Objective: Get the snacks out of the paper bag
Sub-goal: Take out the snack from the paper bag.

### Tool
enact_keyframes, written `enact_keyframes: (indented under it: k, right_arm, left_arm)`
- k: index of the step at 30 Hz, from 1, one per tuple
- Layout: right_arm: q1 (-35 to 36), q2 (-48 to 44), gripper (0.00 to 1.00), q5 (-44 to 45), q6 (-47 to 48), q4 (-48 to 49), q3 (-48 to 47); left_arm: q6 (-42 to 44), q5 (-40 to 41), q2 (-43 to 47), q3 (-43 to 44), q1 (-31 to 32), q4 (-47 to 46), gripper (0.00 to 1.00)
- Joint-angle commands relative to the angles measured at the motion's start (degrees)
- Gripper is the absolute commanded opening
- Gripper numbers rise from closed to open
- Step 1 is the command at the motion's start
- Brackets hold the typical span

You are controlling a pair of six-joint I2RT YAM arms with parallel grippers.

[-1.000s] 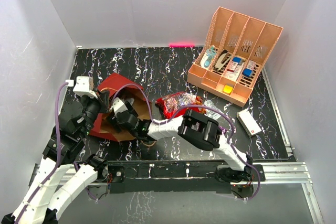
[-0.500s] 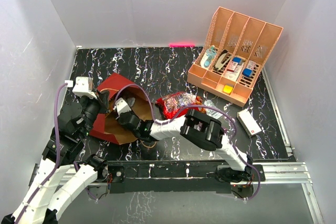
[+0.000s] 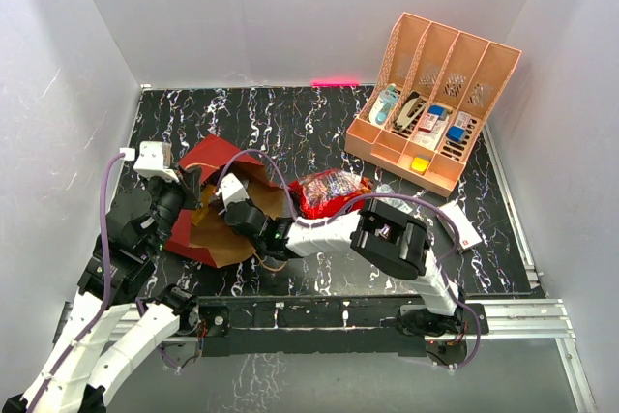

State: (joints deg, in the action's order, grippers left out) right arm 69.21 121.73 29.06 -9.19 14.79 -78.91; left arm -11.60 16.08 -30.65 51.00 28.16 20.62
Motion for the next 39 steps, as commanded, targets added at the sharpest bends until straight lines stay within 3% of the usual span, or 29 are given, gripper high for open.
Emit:
enact_keyframes:
  k: [1,25,32,39]
  right_arm:
    - [-0.32,-4.59,0.30,1.40,-1.09,3.39,0.40]
    - [-0.47,-16.90,0.25,0.30,-4.35,-1.02,7.20]
    - [-0.48,-28.10,0.24,-2.54,-8.94,-6.29,13.65]
    - [-0.47,-37.16,0.23,-2.13,-12.85,-19.97,15.35]
  left_arm:
    - [-0.18,0.32,-0.02,0.81,0.17,-1.07,0.02]
    - [0.23,0.77,0.16,1.04,0.30,-1.28,0.02]
    - [0.52,1.20,0.16,0.31,0.30,-1.85,0.02]
    - [0.95,1.89,0.38,0.09,0.31,-1.90,0.02]
